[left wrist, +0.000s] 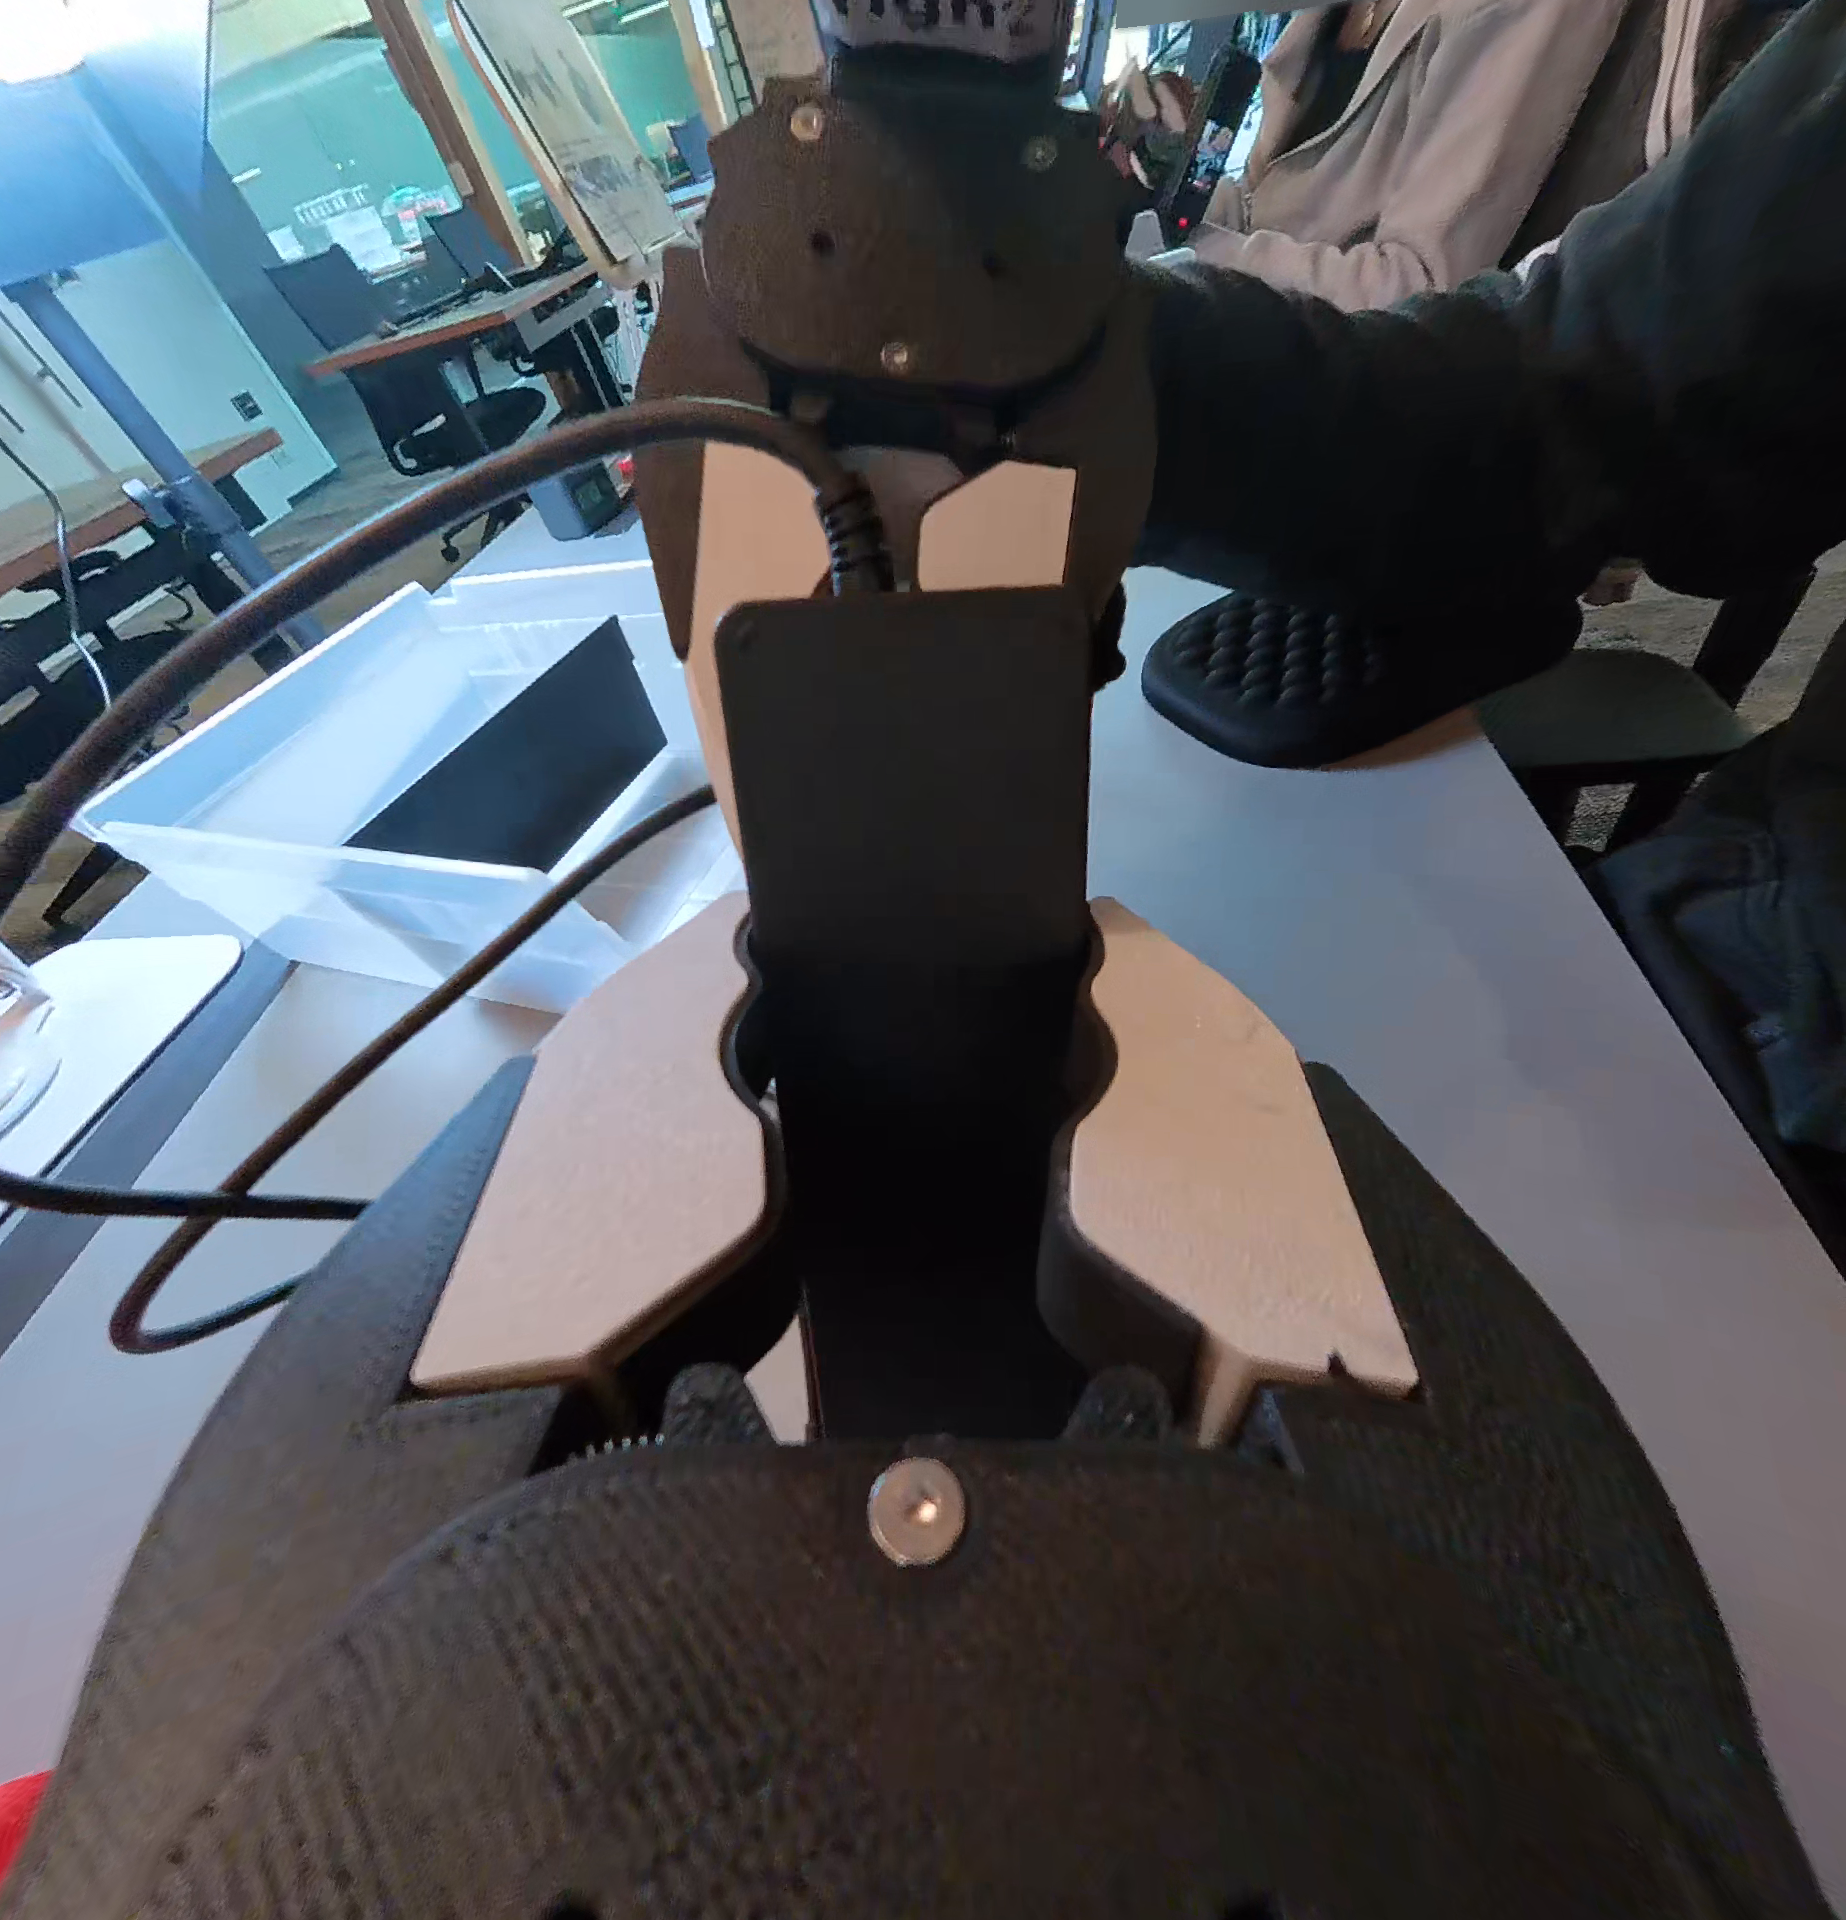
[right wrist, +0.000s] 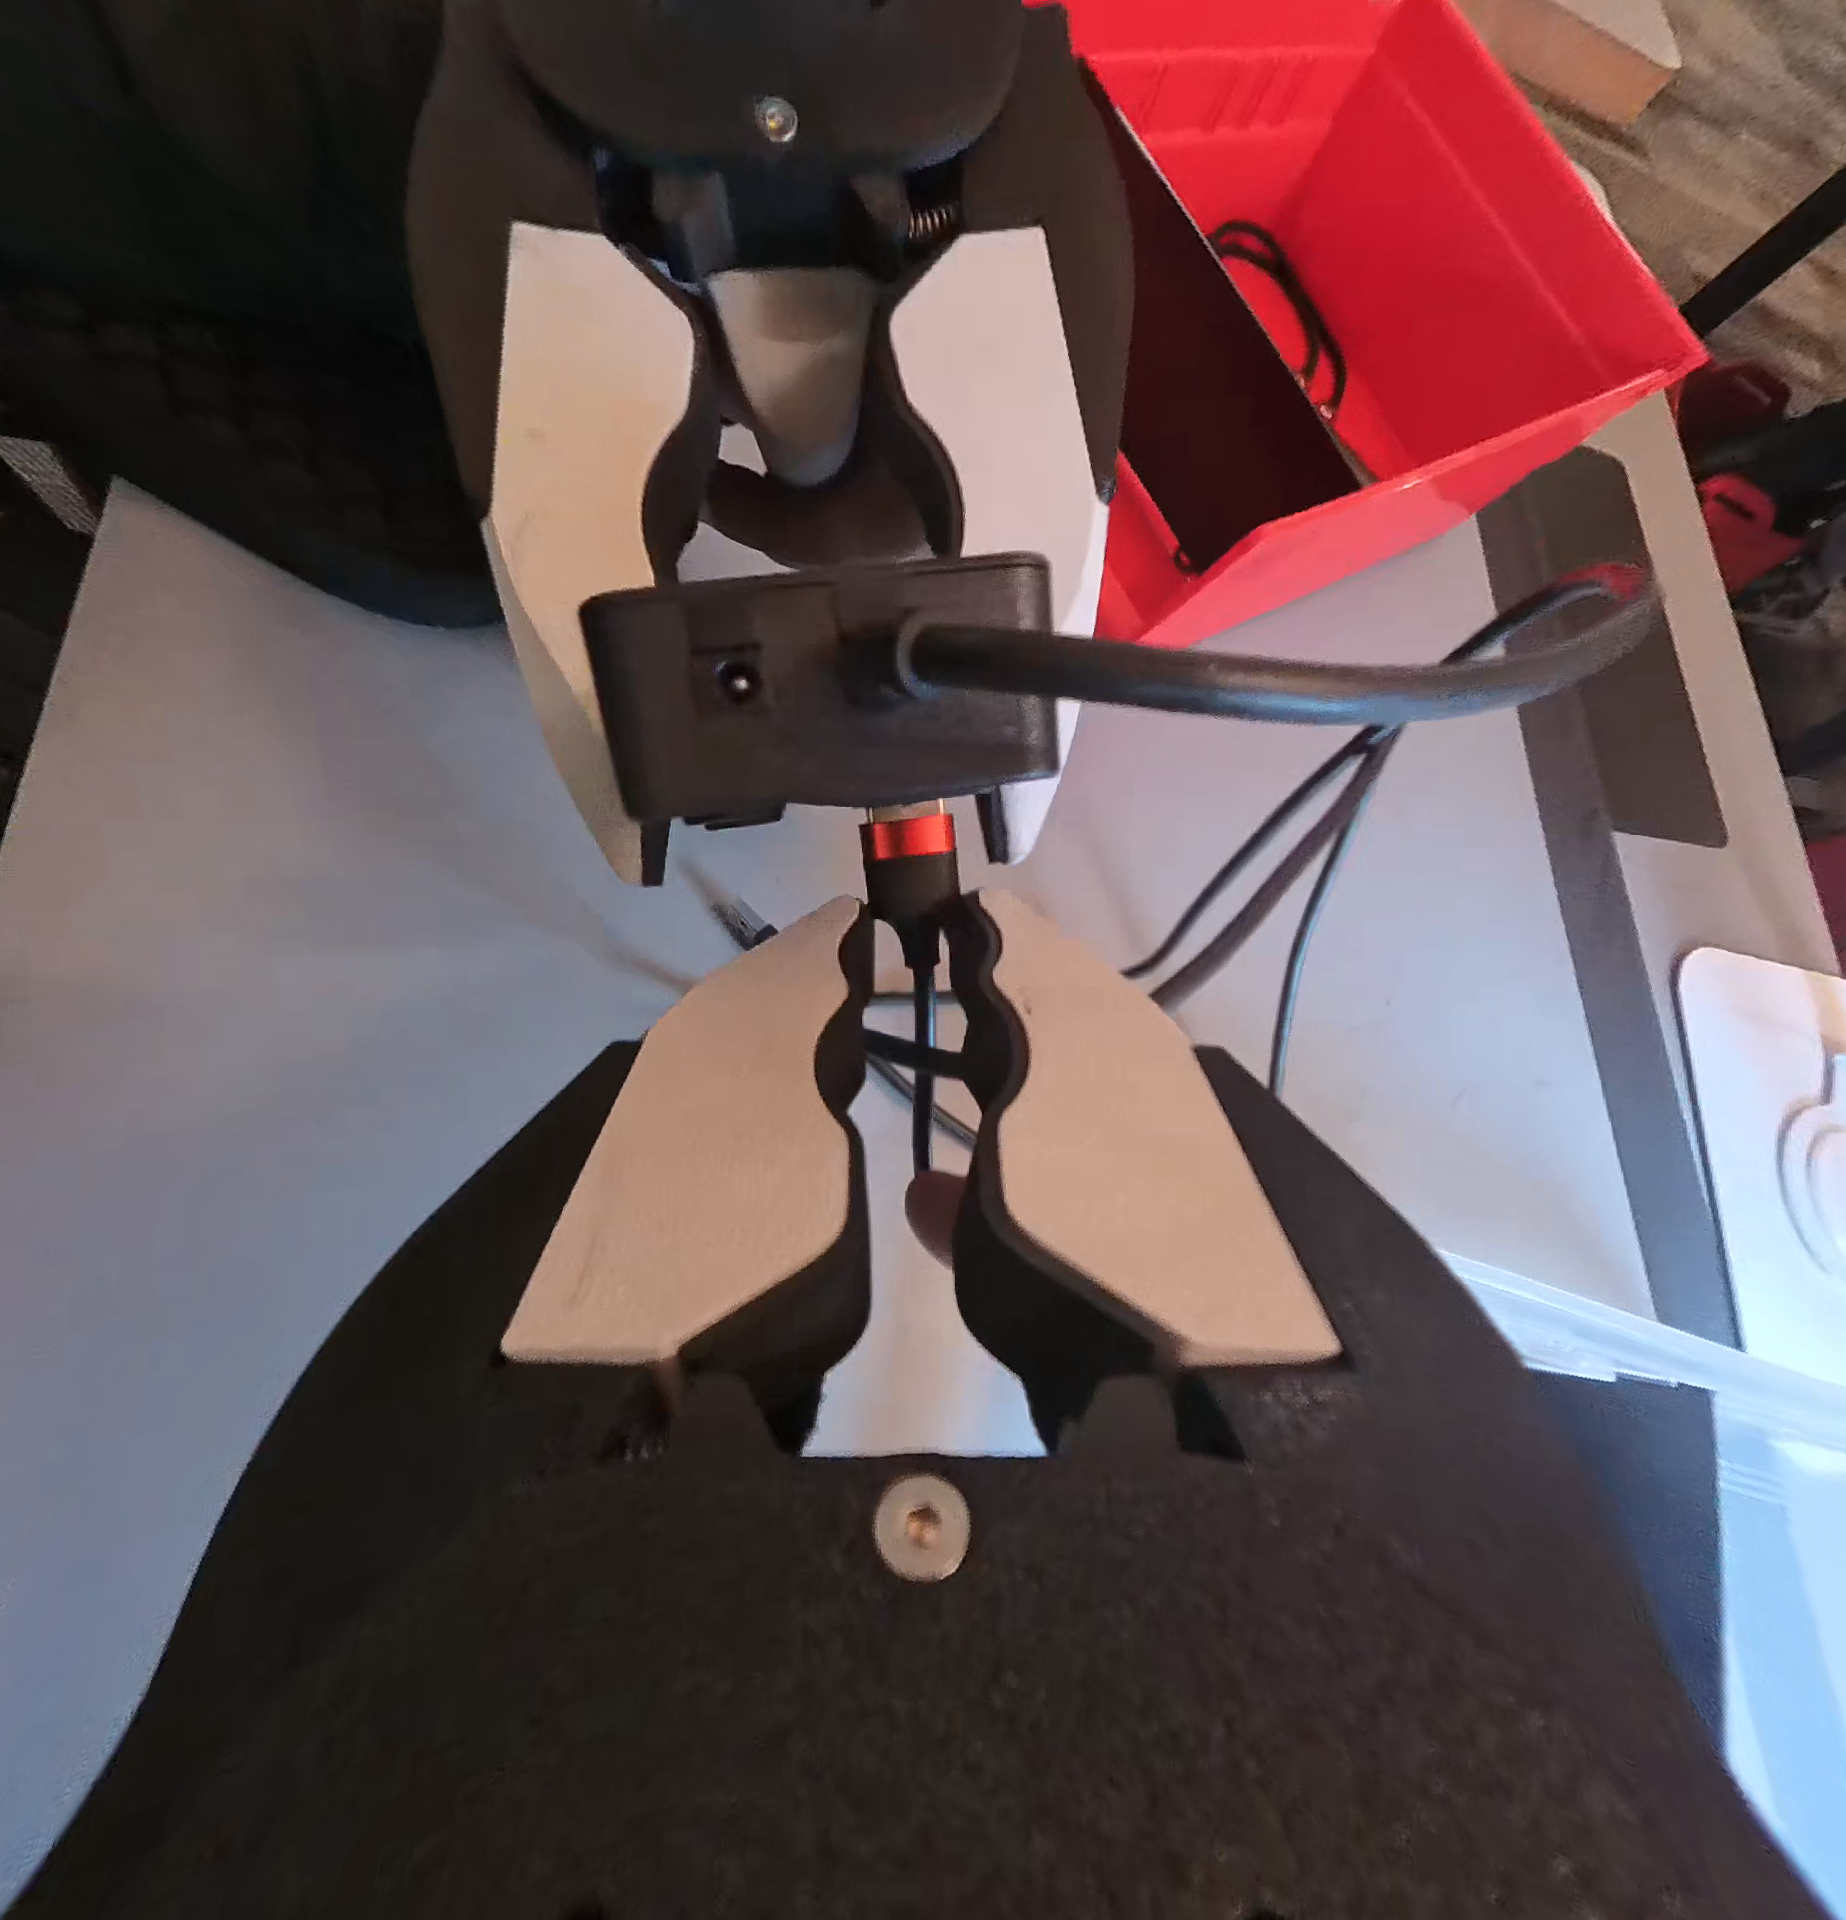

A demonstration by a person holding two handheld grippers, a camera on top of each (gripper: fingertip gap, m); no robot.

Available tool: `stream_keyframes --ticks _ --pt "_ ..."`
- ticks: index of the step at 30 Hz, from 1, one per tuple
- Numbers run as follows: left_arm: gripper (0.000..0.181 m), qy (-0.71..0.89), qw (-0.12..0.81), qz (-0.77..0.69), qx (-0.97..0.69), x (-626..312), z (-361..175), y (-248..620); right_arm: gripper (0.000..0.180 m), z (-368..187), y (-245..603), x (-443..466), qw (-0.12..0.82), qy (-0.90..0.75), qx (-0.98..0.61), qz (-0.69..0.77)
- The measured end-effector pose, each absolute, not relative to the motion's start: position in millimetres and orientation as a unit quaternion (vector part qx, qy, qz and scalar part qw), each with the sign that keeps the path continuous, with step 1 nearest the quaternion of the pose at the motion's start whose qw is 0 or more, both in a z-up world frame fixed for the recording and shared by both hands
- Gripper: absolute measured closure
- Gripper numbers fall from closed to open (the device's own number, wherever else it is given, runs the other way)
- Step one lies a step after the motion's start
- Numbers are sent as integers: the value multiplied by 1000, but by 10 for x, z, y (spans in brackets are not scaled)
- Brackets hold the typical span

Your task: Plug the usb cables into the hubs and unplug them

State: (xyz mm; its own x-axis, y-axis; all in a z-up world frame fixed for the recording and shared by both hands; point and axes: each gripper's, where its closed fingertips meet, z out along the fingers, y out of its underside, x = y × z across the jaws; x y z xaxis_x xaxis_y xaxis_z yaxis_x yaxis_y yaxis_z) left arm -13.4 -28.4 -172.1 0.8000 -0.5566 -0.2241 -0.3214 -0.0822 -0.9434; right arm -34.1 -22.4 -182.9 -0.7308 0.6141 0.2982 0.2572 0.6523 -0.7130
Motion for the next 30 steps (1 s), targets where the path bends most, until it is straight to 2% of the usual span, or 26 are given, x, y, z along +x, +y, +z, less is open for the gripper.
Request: stream_keyframes --ticks 6,7,19,22,24,27,30 --pt "121 271 590 -95 -755 -208 -1841 -222 166 -1856 -162 -348 266 -871 -262 319" --pt "127 277 586 -97 -756 -178 -1859 -225 166 -1871 -158 -347 267 -873 -261 313" --pt "126 332 565 -7 -755 -147 -1929 -217 164 -1898 -208 -315 289 -885 -220 292" --pt "126 330 568 10 -754 -193 -1869 -223 164 -1910 -113 -326 301 -890 -220 263" --pt "126 296 608 3 -736 -344 -1618 -301 164 -1977 188 -300 313 -898 -228 208" --pt "127 229 664 -39 -711 -639 -1263 -478 164 -1664 248 -176 287 -871 -243 315" --pt "127 188 677 -63 -709 -793 -1268 -472 164 -1143 182 -40 301 -838 -212 402"
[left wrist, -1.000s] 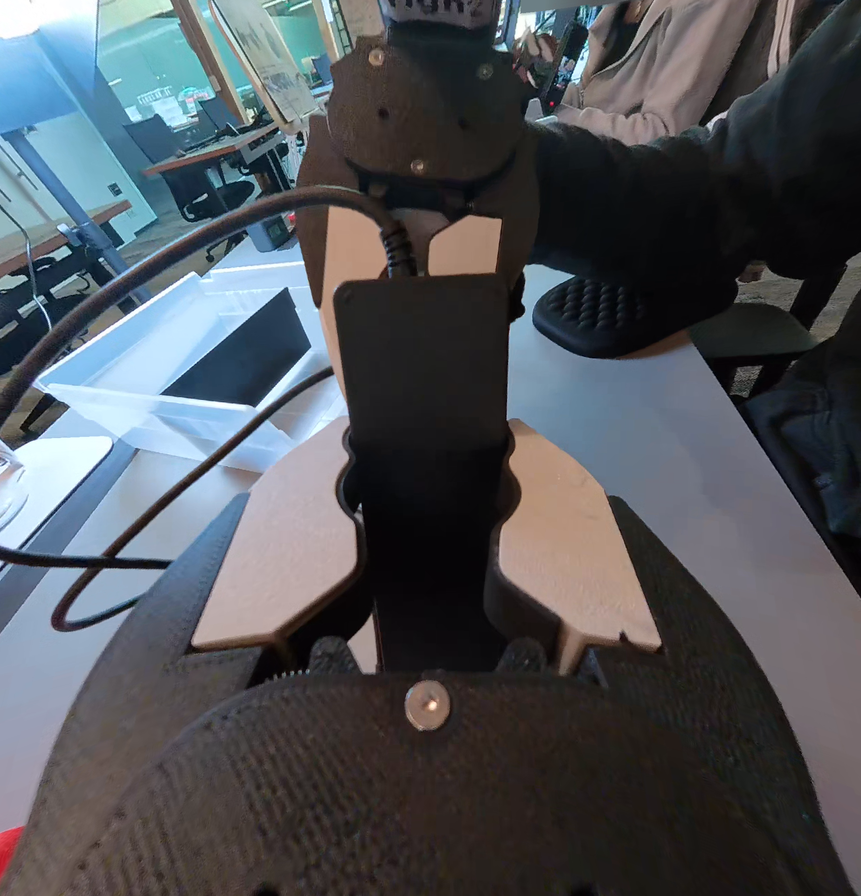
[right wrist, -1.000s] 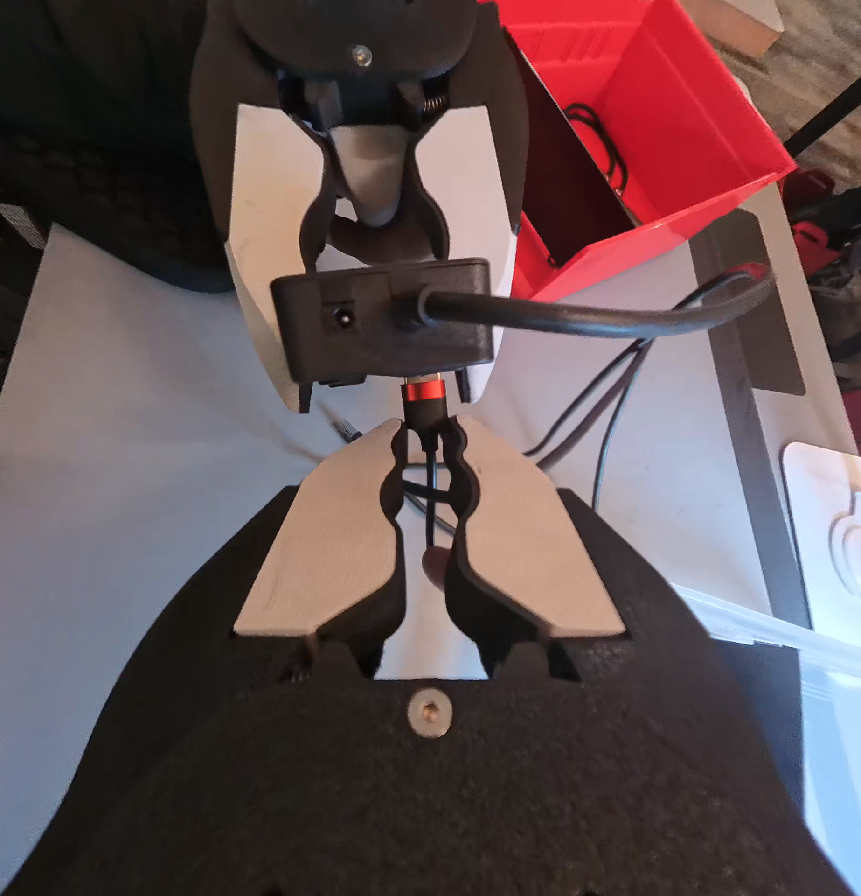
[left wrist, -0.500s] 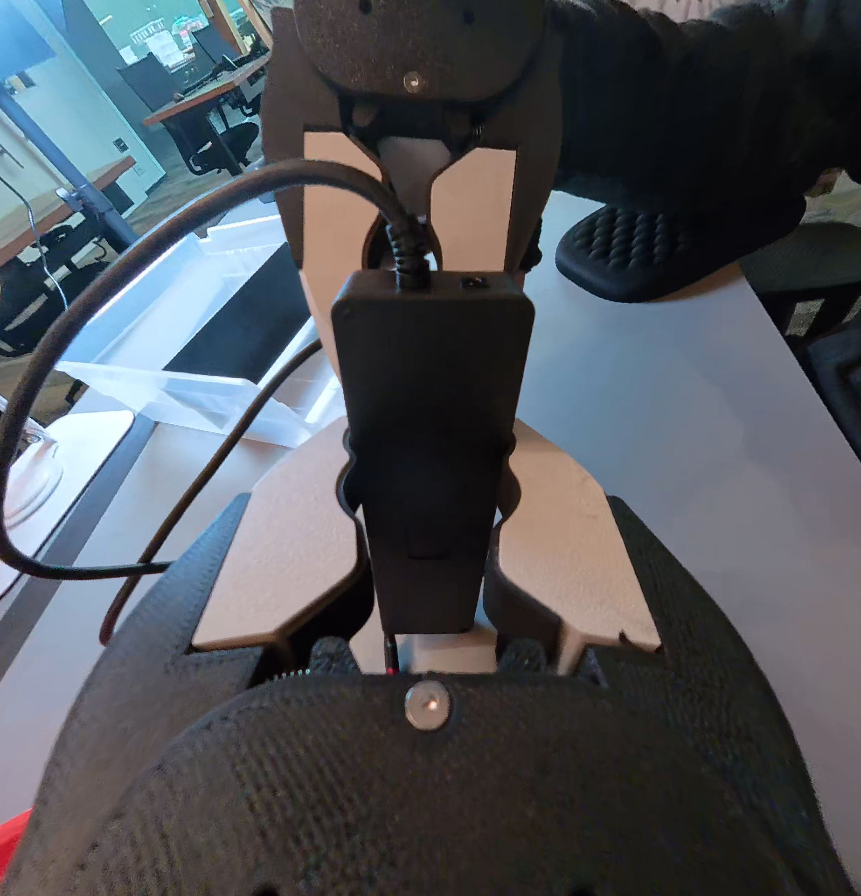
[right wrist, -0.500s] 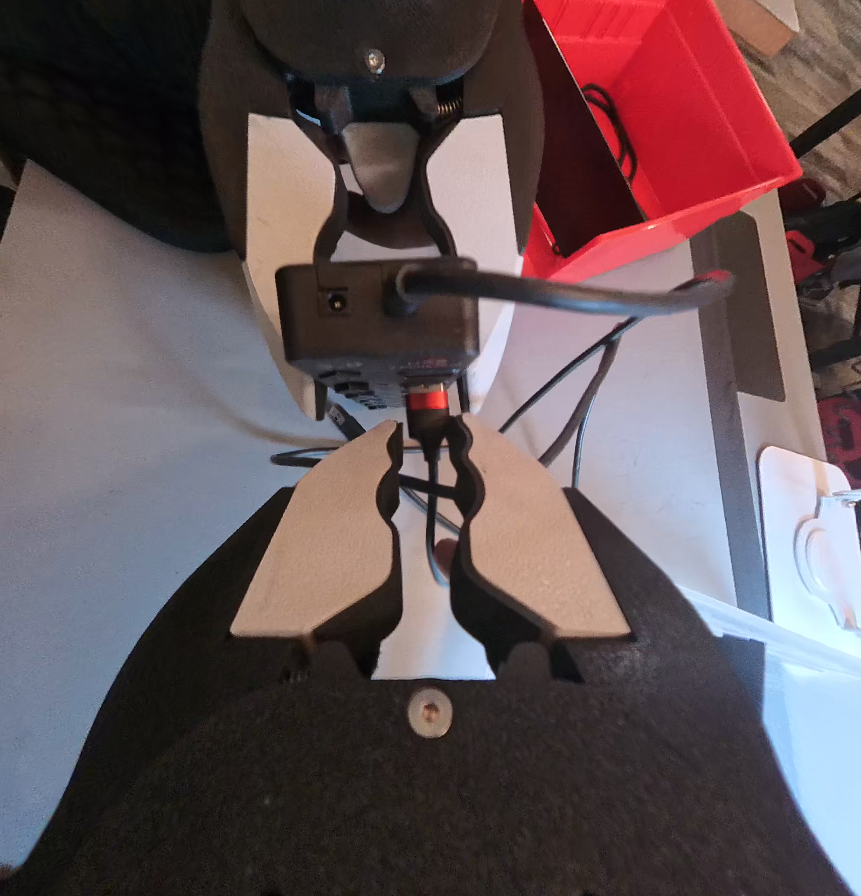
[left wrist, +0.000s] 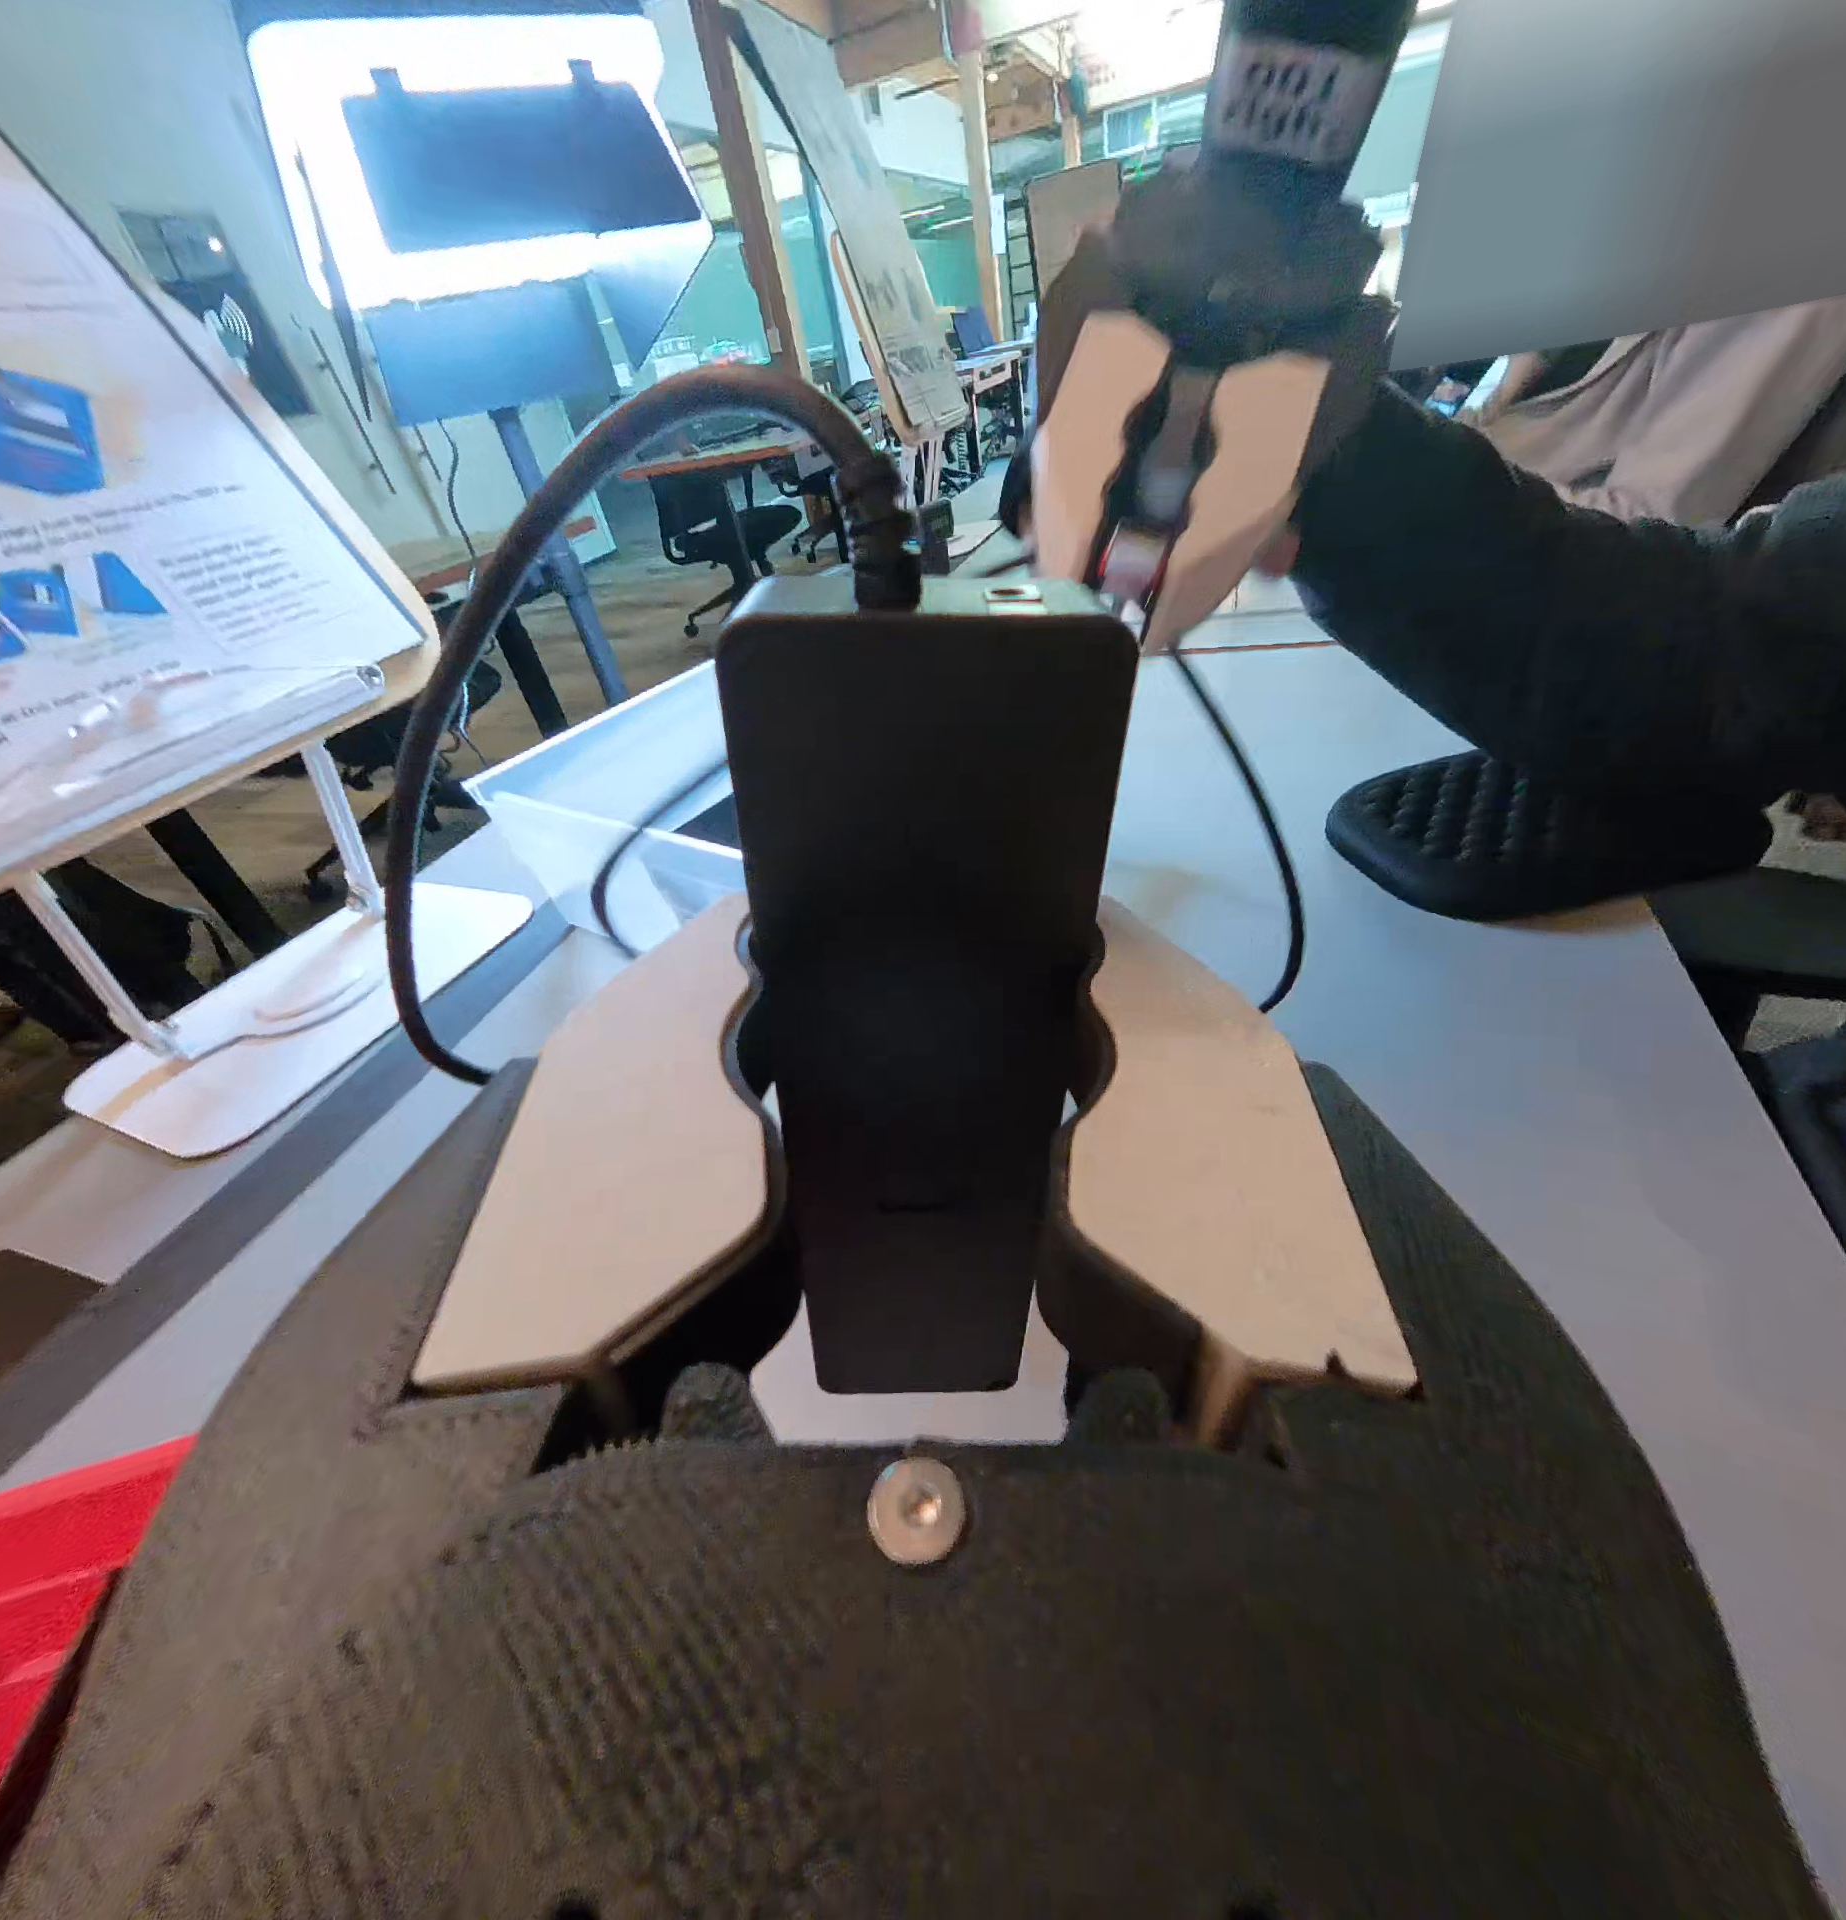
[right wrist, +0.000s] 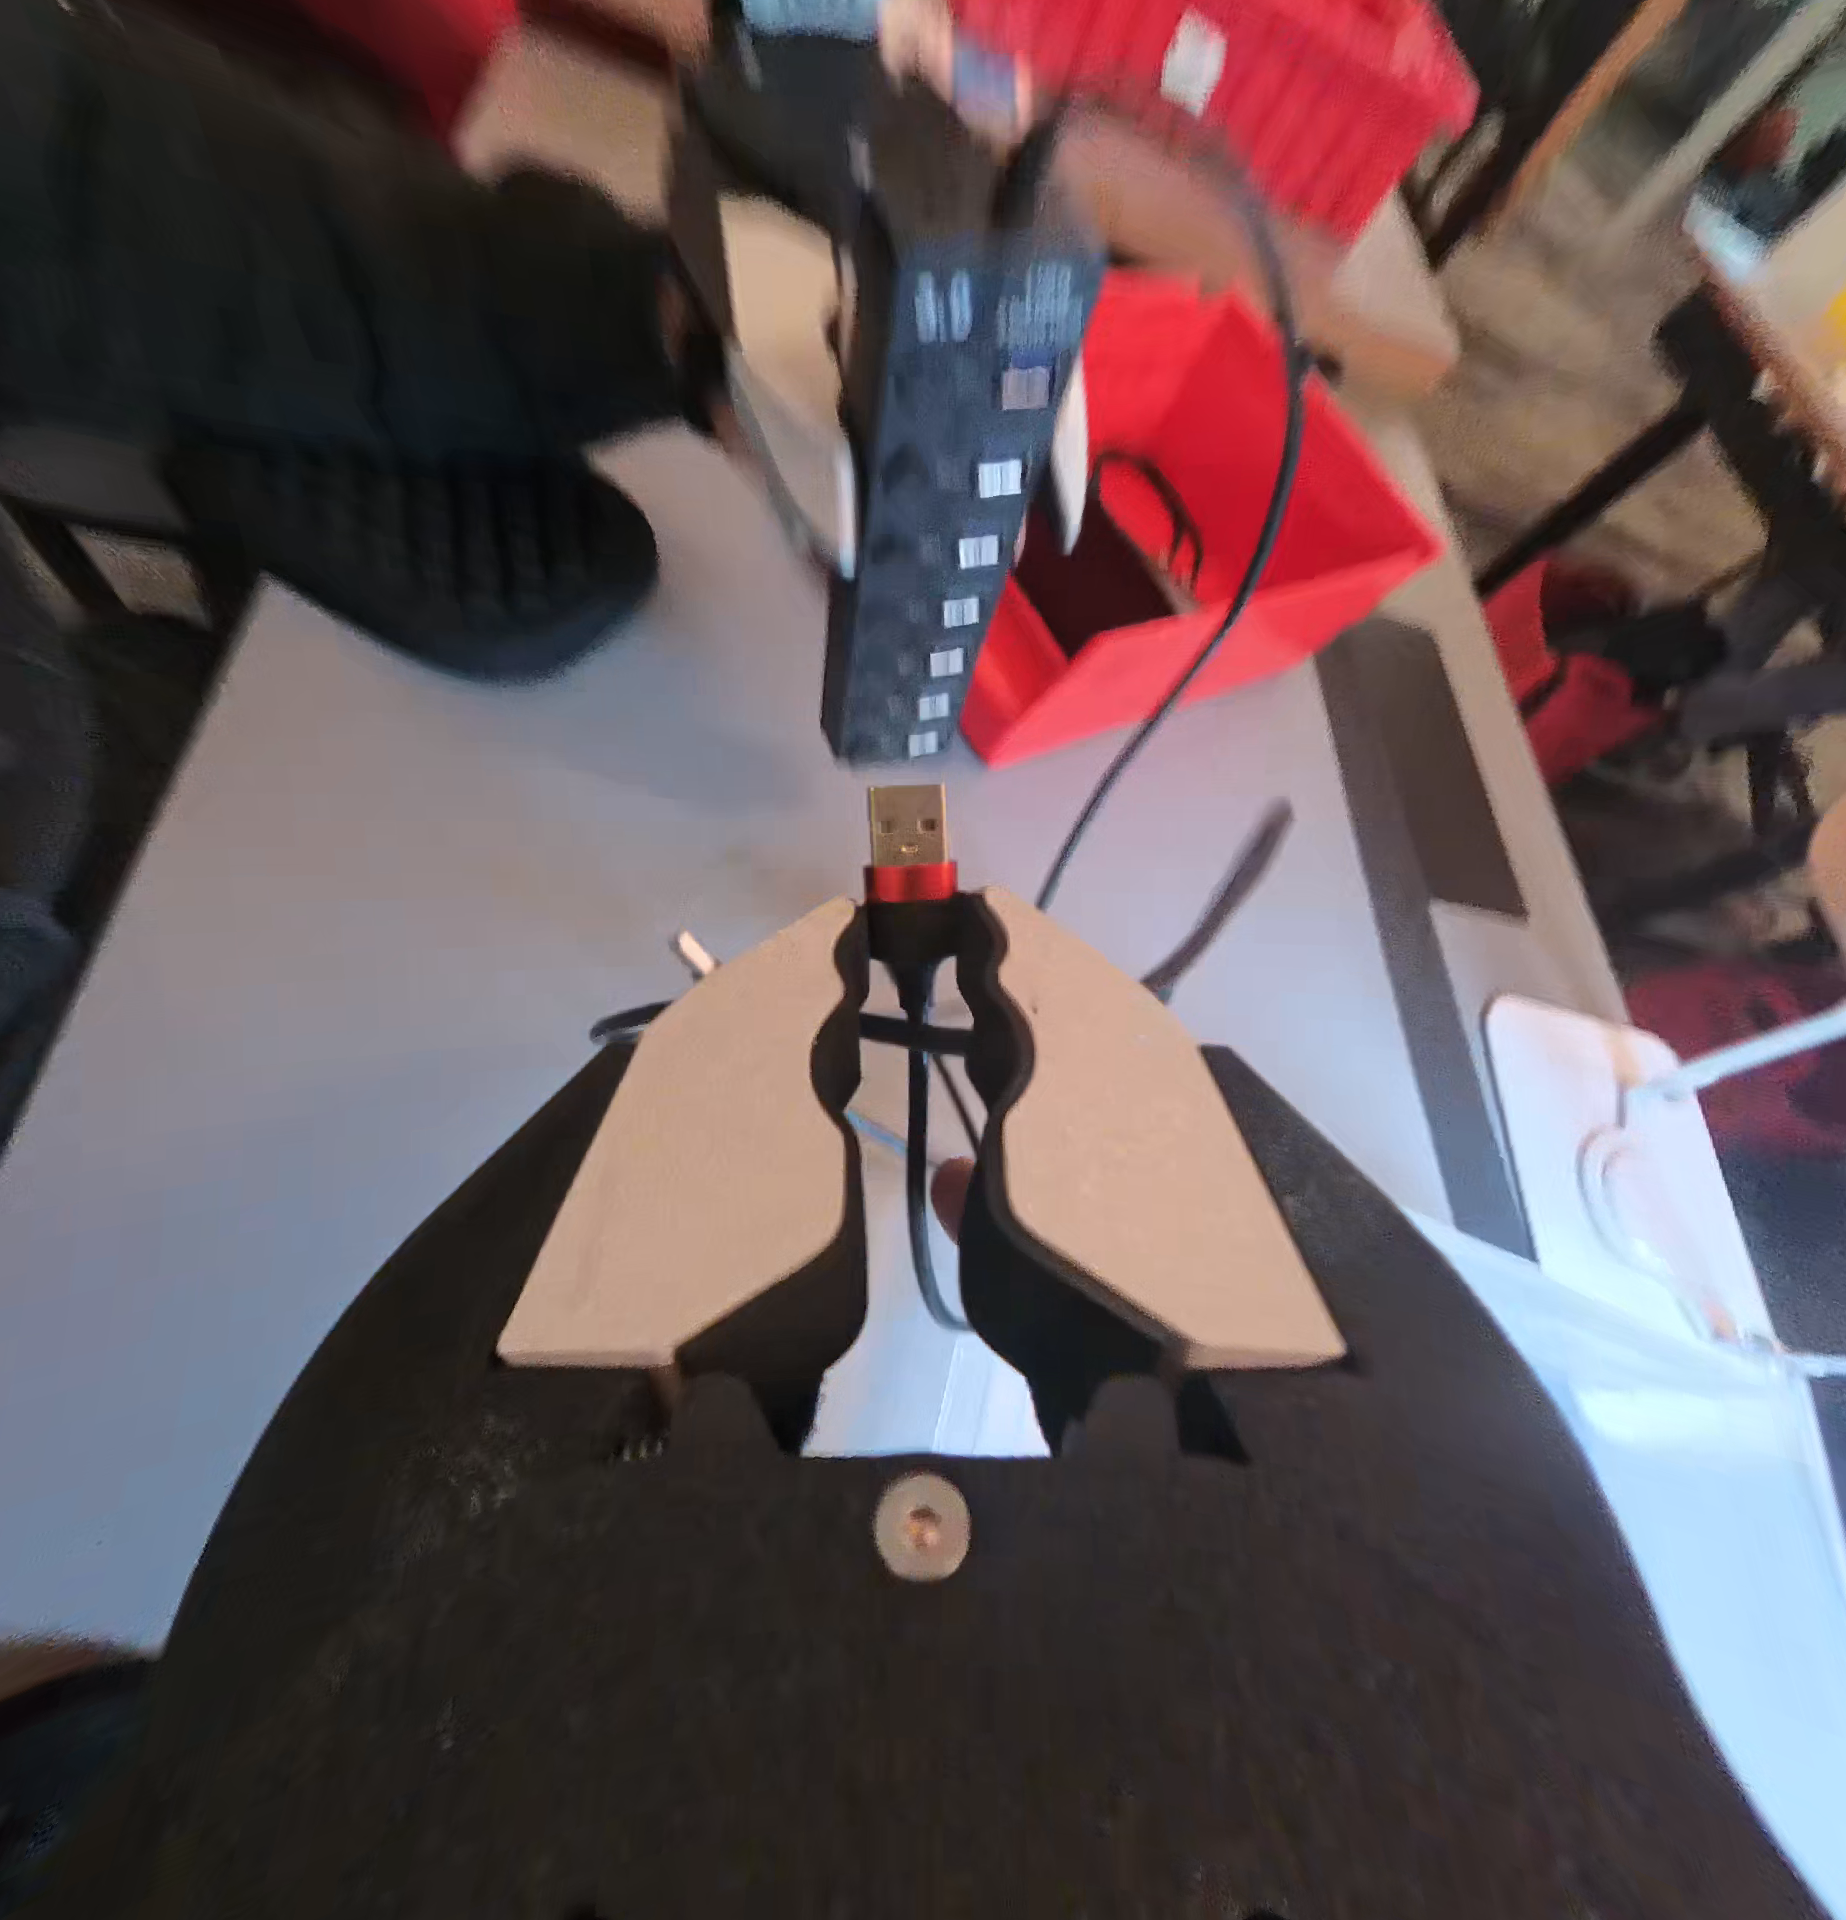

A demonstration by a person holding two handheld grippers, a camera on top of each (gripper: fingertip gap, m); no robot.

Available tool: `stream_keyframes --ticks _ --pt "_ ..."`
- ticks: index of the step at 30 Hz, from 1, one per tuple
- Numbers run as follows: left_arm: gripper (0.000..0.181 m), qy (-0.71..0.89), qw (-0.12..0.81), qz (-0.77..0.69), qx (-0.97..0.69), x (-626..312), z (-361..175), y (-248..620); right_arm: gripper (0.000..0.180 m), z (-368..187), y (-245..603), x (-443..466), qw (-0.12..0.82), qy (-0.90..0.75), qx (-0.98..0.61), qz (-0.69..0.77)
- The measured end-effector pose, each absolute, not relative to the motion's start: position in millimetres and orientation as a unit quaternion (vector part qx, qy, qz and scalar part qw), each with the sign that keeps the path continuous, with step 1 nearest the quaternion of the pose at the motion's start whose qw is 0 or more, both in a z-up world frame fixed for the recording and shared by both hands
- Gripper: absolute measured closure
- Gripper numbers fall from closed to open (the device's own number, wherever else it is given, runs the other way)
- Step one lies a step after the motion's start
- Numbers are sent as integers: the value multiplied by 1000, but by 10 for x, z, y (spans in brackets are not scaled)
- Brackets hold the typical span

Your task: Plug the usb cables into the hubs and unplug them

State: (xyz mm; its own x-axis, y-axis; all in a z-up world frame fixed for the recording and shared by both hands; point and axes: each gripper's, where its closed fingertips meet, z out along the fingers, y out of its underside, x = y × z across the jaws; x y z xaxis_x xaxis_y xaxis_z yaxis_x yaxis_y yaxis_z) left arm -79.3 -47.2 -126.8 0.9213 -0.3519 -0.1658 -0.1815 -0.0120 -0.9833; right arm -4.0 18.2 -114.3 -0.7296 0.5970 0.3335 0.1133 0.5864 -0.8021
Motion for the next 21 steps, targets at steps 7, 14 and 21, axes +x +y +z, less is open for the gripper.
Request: stream_keyframes --ticks 7,14,21 --pt "126 169 635 -81 -749 -732 -1608 -259 164 -628 218 274 316 -789 -161 502" --pt "126 159 592 -88 -785 -712 -1897 -157 164 -480 140 536 297 -781 -109 538" --pt "127 163 585 -90 -789 -676 -1938 -150 164 445 372 955 267 -536 -24 801"
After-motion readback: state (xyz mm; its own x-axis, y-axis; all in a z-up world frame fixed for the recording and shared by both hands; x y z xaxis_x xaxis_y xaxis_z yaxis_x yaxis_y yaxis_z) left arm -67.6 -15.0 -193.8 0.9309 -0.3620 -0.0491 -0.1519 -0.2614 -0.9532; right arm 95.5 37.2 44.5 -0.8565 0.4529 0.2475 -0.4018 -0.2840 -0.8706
